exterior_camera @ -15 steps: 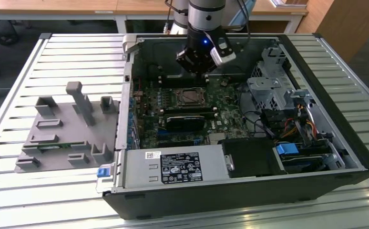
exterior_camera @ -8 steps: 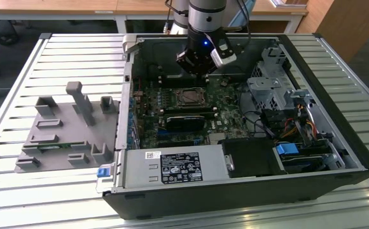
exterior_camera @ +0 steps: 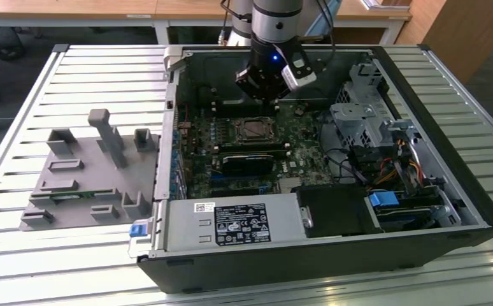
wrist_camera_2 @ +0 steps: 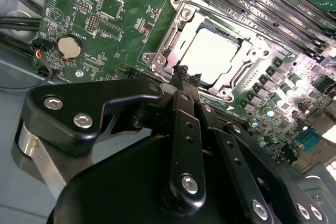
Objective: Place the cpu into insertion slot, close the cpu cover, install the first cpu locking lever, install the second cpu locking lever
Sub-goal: 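Install the second cpu locking lever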
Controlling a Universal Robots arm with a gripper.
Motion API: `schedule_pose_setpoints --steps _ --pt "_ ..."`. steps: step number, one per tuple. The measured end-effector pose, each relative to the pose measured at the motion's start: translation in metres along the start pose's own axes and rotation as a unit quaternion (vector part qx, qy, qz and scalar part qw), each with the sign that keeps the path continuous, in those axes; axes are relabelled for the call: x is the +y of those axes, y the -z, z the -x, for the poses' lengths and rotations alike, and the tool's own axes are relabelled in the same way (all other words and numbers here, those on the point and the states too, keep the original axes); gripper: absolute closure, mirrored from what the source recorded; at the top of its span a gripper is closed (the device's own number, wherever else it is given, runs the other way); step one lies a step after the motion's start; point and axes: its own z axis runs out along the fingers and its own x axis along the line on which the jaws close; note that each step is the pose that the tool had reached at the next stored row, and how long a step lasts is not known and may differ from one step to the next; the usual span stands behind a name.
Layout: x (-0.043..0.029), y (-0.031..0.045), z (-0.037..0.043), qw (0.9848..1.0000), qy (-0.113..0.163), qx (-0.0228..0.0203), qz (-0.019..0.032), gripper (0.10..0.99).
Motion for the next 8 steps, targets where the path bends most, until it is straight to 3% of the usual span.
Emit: schedule_pose_setpoints --steps 8 --pt "0.0003 0.0111 0.0002 1.0 0.0 0.0 0.0 0.98"
